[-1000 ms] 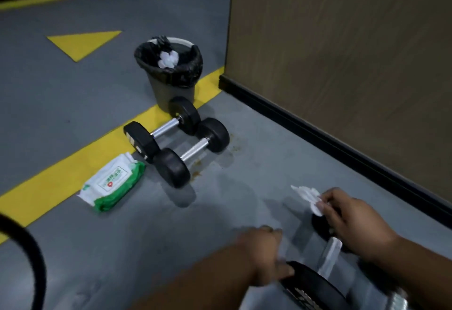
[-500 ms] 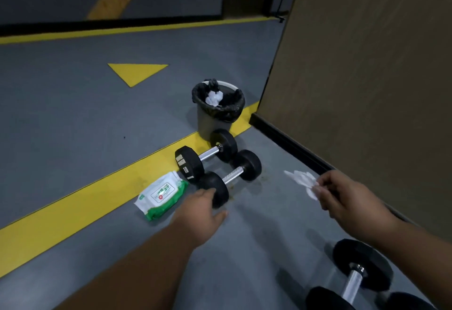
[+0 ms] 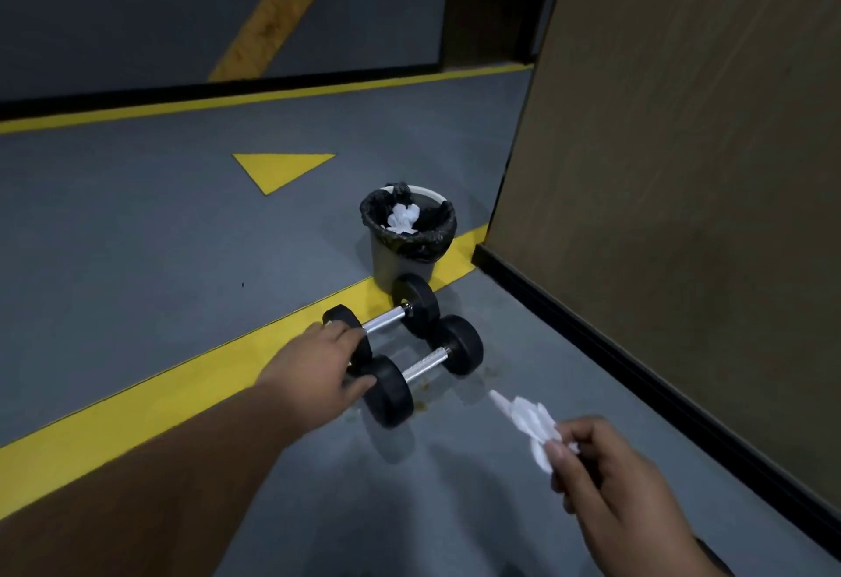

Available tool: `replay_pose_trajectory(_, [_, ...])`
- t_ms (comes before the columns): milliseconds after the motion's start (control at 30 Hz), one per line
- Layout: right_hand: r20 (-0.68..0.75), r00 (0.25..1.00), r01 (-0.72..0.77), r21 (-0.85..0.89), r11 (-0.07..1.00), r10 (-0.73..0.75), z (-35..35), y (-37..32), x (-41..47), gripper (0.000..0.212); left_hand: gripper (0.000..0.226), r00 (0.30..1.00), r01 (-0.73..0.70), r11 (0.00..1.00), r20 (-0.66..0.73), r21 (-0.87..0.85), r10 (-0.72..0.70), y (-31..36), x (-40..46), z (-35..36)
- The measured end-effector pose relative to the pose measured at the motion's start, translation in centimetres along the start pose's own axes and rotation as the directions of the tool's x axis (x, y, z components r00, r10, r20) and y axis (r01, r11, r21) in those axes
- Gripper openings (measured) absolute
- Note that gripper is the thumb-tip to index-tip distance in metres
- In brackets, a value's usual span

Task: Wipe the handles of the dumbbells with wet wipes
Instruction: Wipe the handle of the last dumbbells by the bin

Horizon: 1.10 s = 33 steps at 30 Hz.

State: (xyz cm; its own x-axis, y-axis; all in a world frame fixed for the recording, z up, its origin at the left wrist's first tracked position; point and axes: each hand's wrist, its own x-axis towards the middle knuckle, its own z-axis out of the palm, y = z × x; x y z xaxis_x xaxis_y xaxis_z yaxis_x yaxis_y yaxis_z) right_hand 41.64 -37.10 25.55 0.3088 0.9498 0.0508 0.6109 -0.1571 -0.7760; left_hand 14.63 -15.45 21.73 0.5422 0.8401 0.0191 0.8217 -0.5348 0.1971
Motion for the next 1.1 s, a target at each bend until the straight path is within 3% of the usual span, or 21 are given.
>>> replay_pose_trajectory(133, [0.013,1.0,-0.02,0.064,0.998,0.02,2.7,4.4,5.0,0.015,0.069,0.998,-0.008,1.0,-0.067,0.022,0.009,0.7,4.0,1.2])
replay_pose_trajectory(233, [0.061,0.997,-0.059,0.122,0.991,0.052,7.7,7.6,9.8,0.007,0.071,0.997,-0.021,0.999,-0.081,-0.028,0.019,0.7,5.4,5.0])
replay_pose_trajectory(367, [0.101,0.992,-0.095,0.156,0.983,0.08,14.4,11.2,16.7,0.018,0.078,1.0,-0.025,0.998,0.008,-0.05,0.025,-0.9,7.8,10.7])
replay_pose_trajectory(467, [0.136,0.985,-0.127,0.167,0.978,0.104,18.1,13.6,20.5,0.023,0.09,0.986,0.051,0.997,0.163,-0.059,-0.041,-1.6,10.0,14.5])
replay_pose_trajectory(600, [0.139,0.982,-0.138,0.058,0.989,0.129,21.4,16.4,25.1,0.019,0.089,0.898,0.039,0.998,0.436,0.047,-0.055,-2.2,13.3,17.5])
replay_pose_trajectory(800, [0.183,0.971,-0.16,0.012,0.987,0.155,23.9,18.3,27.9,0.013,0.093,0.764,-0.098,0.992,0.645,0.083,0.022,-4.9,15.3,17.5])
replay_pose_trajectory(933, [0.26,0.942,-0.196,-0.08,0.977,0.21,25.7,19.7,28.5,0.034,0.088,0.717,-0.055,0.996,0.697,0.069,-0.008,-4.9,16.9,17.4])
replay_pose_trajectory(1100, [0.254,0.939,-0.226,-0.044,0.973,0.23,26.6,20.6,28.2,0.035,0.086,0.781,0.099,0.993,0.623,-0.064,-0.038,-5.7,16.0,18.7])
